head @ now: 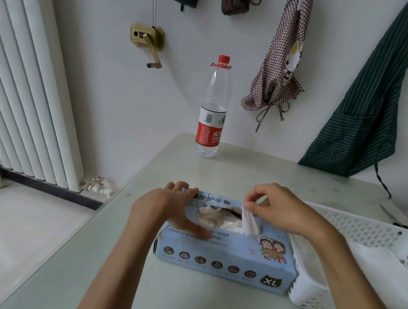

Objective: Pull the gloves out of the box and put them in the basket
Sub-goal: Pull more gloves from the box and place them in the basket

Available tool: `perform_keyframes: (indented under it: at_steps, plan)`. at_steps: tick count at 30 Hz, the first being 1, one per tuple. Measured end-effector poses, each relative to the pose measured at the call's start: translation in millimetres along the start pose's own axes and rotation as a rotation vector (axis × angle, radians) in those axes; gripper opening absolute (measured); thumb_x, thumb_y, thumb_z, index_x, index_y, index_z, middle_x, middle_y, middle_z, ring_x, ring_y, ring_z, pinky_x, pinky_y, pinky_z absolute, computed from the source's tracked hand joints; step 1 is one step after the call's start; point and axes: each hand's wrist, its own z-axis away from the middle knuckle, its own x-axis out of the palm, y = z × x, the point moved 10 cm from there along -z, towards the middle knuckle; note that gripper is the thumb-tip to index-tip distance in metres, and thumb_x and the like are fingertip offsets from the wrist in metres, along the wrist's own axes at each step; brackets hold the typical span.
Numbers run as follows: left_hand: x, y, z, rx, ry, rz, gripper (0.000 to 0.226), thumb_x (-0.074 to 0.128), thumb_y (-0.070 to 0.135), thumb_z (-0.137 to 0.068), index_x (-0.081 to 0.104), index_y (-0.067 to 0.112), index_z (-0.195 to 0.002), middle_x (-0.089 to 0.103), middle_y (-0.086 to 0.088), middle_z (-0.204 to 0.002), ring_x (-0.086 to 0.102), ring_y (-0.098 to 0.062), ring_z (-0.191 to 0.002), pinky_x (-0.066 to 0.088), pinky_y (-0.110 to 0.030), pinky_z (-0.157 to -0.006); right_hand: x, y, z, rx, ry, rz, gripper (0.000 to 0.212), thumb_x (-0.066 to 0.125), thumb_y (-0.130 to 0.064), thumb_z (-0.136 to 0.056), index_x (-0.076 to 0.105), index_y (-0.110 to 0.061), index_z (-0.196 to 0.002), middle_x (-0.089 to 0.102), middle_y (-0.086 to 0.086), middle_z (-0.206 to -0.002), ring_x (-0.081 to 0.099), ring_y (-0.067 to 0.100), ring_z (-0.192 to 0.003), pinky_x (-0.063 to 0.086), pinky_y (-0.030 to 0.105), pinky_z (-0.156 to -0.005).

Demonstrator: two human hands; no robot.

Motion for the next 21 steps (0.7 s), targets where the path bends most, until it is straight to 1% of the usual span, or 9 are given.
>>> perform_keyframes:
  at_steps: [2,4,5,8,11,14,16,19,21]
  plan:
    - [-0.1,-0.5,0.2,0.004,0.003,0.004,0.116,0.063,0.076,-0.061,-0.001,0.037,-0.150,0.000,0.011,-0.157,0.007,-0.019,-0.145,0.025,-0.051,-0.113,-15.3,-7.8,-0.7,-0.063,0.207,-0.200,0.008,0.059,-0.022,-0.092,0.061,-0.028,-0.086,0.063,-0.015,-0.090,0.060,0.002,-0.080,0.046,0.018,-0.066]
    - [1.2,-1.7,0.0,0.006,-0.004,0.008,0.116,0.062,0.077,-0.060,-0.001,0.038,-0.149,0.001,0.012,-0.157,0.008,-0.019,-0.144,0.027,-0.051,-0.112,-34.0,-10.8,4.6,-0.103,0.413,-0.286,0.009,0.060,-0.022,-0.092,0.059,-0.029,-0.086,0.063,-0.015,-0.086,0.059,-0.002,-0.078,0.048,0.019,-0.067]
    - [1.9,-2.4,-0.7,0.003,-0.005,0.011,0.117,0.062,0.078,-0.059,-0.001,0.038,-0.149,0.001,0.012,-0.156,0.009,-0.019,-0.144,0.028,-0.051,-0.112,-38.0,-14.1,5.6,-0.120,0.436,-0.288,0.008,0.060,-0.022,-0.092,0.059,-0.028,-0.086,0.063,-0.015,-0.086,0.060,-0.002,-0.076,0.048,0.016,-0.066]
    - [1.0,-3.9,-2.1,-0.009,0.005,0.011,0.119,0.062,0.080,-0.055,0.000,0.040,-0.149,0.003,0.013,-0.156,0.012,-0.020,-0.144,0.030,-0.052,-0.110,-30.6,-27.4,3.7,-0.176,0.301,-0.290,0.010,0.060,-0.020,-0.092,0.061,-0.028,-0.086,0.066,-0.013,-0.086,0.063,0.000,-0.071,0.047,0.010,-0.061]
    - [1.5,-4.0,-1.5,-0.006,0.002,0.008,0.119,0.061,0.080,-0.057,-0.002,0.037,-0.149,-0.001,0.011,-0.158,0.005,-0.021,-0.146,0.022,-0.052,-0.114,-66.5,-24.9,12.7,-0.183,0.465,-0.392,0.008,0.061,-0.020,-0.091,0.064,-0.025,-0.086,0.067,-0.013,-0.086,0.063,0.002,-0.080,0.048,0.016,-0.067]
    - [-1.9,-0.6,1.9,0.023,0.009,-0.021,0.120,0.059,0.080,-0.060,-0.006,0.033,-0.150,-0.008,0.007,-0.159,-0.007,-0.020,-0.147,0.007,-0.051,-0.118,-84.4,-24.3,19.5,-0.181,0.451,-0.516,0.008,0.062,-0.014,-0.090,0.066,-0.018,-0.086,0.067,-0.009,-0.077,0.062,-0.005,-0.064,0.046,0.008,-0.059]
    - [-12.1,12.1,7.2,0.110,0.054,0.007,0.115,0.060,0.073,-0.067,-0.007,0.031,-0.150,-0.010,0.006,-0.159,-0.010,-0.018,-0.146,0.001,-0.048,-0.117,-97.6,-20.7,26.8,-0.180,0.552,-0.612,0.010,0.062,-0.013,-0.090,0.066,-0.020,-0.085,0.067,-0.010,-0.068,0.059,-0.004,-0.057,0.046,0.009,-0.055]
    - [-40.7,45.8,22.9,0.313,0.194,0.259,0.103,0.061,0.063,-0.071,0.000,0.036,-0.149,0.003,0.010,-0.159,0.008,-0.015,-0.146,0.017,-0.043,-0.116,-113.3,-19.7,36.9,-0.208,0.666,-0.729,0.010,0.060,-0.015,-0.092,0.064,-0.023,-0.086,0.065,-0.011,-0.062,0.055,-0.003,-0.054,0.046,0.010,-0.055]
    - [-60.6,65.3,34.5,0.443,0.312,0.463,0.101,0.060,0.064,-0.066,0.006,0.040,-0.148,0.019,0.013,-0.156,0.023,-0.008,-0.141,0.025,-0.034,-0.114,-110.0,-31.4,35.4,-0.225,0.556,-0.697,0.007,0.060,-0.016,-0.091,0.065,-0.020,-0.089,0.064,-0.007,-0.065,0.054,-0.002,-0.054,0.046,0.010,-0.056]
